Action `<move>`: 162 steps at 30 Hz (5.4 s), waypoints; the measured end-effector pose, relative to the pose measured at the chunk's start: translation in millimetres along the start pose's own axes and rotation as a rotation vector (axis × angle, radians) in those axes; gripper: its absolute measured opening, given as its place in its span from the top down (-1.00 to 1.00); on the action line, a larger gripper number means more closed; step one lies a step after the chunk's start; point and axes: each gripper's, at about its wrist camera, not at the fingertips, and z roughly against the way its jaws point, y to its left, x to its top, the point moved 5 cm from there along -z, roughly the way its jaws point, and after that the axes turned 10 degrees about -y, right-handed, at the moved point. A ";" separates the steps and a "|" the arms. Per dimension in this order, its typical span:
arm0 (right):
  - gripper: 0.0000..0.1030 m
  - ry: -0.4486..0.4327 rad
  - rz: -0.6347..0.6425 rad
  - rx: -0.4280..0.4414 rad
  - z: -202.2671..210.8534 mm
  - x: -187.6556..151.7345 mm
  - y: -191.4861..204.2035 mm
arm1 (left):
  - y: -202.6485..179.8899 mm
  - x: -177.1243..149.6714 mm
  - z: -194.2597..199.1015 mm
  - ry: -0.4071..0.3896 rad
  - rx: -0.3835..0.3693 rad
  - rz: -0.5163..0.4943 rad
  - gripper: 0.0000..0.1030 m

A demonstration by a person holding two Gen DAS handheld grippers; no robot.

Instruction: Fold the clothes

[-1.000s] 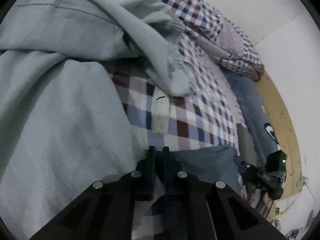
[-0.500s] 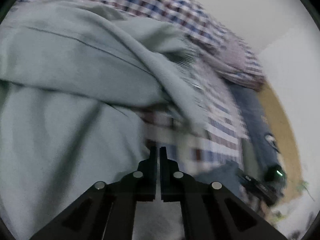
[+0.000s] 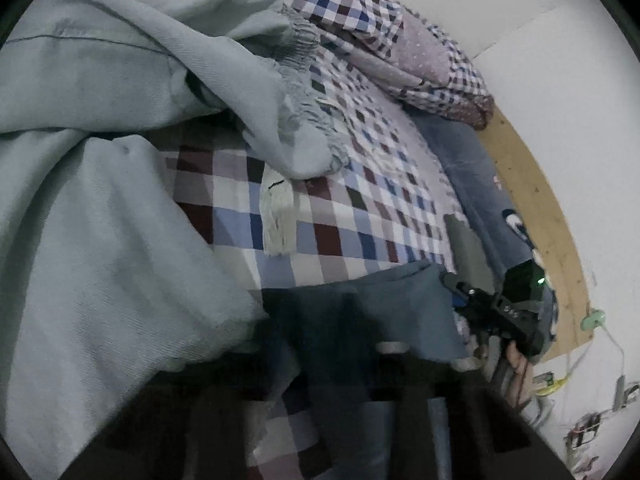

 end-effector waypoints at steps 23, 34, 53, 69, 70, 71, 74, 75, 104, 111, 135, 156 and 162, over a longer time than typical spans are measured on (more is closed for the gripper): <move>-0.13 -0.190 -0.048 -0.124 70.1 15.2 7.4 | -21.1 -43.1 69.6 -0.150 0.037 -0.016 -0.58; -0.13 -0.058 0.177 -0.034 86.9 -87.0 99.1 | -43.8 -122.9 78.0 -0.105 -0.057 0.084 -0.58; -0.42 -0.295 0.334 -0.160 182.3 -197.8 153.4 | -86.5 -203.6 88.5 -0.025 -0.092 0.043 -0.60; -0.43 -0.222 0.402 -0.142 181.5 -243.3 172.5 | -76.6 -279.7 127.1 -0.062 0.055 -0.029 0.46; -0.43 -0.206 0.413 -0.148 177.5 -248.6 172.8 | -76.5 -283.2 129.7 -0.062 0.058 -0.028 0.46; -0.43 -0.190 0.423 -0.154 173.8 -253.4 172.5 | -76.4 -286.6 132.2 -0.063 0.061 -0.027 0.46; -0.43 -0.133 0.462 -0.189 162.7 -270.1 169.0 | -77.8 -296.0 140.5 -0.063 0.062 -0.026 0.46; -0.42 -0.106 0.473 -0.212 158.4 -276.6 165.6 | -77.0 -299.1 143.6 -0.058 0.061 -0.020 0.46; -0.68 -0.140 -0.035 0.034 246.8 -221.3 85.4 | -56.1 -236.9 181.1 -0.152 0.209 -0.031 -0.62; -0.69 -0.200 -0.119 -0.002 223.1 -188.6 59.6 | -63.3 -196.3 136.5 -0.132 0.154 -0.094 -0.62; -0.69 -0.107 -0.043 0.136 170.7 -171.5 84.4 | -19.5 -45.5 17.6 0.006 -0.124 0.147 -0.68; -0.71 0.212 0.046 0.149 26.1 3.7 -12.2 | -32.0 -25.5 -12.1 0.009 -0.217 0.098 -0.70; -0.80 0.258 0.127 0.220 -12.4 8.5 5.9 | -29.0 -26.1 -11.7 0.012 -0.224 0.112 -0.70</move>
